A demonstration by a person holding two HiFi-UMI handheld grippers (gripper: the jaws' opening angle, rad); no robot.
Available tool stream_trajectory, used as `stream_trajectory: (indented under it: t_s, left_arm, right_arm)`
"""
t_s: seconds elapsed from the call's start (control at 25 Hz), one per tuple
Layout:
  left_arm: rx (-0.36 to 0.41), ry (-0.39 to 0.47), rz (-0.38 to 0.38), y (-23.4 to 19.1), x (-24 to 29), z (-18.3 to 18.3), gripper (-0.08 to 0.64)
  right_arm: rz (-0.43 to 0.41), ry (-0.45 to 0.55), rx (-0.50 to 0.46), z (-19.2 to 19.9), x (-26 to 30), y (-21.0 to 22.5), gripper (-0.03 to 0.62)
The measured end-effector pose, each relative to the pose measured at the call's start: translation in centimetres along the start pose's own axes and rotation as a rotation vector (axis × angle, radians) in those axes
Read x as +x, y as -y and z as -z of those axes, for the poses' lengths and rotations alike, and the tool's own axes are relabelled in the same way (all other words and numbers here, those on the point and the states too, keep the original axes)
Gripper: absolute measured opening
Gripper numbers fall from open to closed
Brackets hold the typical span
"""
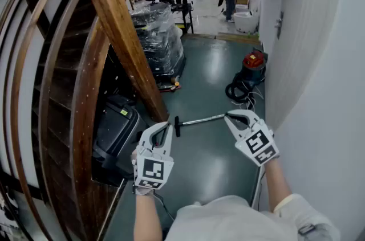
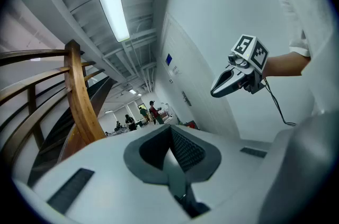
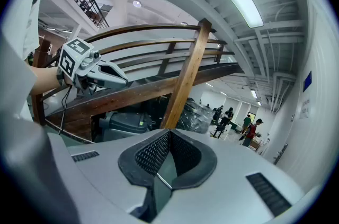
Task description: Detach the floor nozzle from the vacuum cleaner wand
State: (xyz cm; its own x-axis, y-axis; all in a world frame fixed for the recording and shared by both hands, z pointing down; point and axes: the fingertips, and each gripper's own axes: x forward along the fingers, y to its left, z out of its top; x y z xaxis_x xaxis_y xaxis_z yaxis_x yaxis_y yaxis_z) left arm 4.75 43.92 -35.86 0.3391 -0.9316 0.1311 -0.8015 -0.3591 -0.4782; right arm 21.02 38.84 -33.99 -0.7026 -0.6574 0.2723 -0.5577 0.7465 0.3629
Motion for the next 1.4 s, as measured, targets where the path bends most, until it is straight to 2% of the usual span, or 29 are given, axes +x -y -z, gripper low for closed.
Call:
stream_trajectory:
  t_s: [0.28,0.52,0.84,1.08,1.4]
  left_arm:
    - [-0.027,-0.017,0.003,-0.1,-0.6,1.1,0.000]
    - [-0.036,-0.024,0.012,-0.2,-0.9,1.7,0.000]
    - [-0.038,-0.013,0.025,-1.0,-1.6,2.4,0.000]
    - [0.033,-0.035,0.014,-2.1,-2.6,3.5,0.000]
    - [0.020,-0.029,0.034,-3.5,-3.8,5.4,0.000]
  right_arm:
    - [-0.003,-0.016,-0.001,0.3,0.2,-1.2,0.029]
    - [0.026,0.032,0.018,-0.8,0.0,-1.3,0.031]
    - [0.029,0.030,0.018,-1.5,0.4,-2.2,0.031]
    - [0.044,0.031,0.024,-2.2,1.3,-3.2,0.031]
    - [0.076,0.043,0.055,-3.5,2.5,-4.8,0.031]
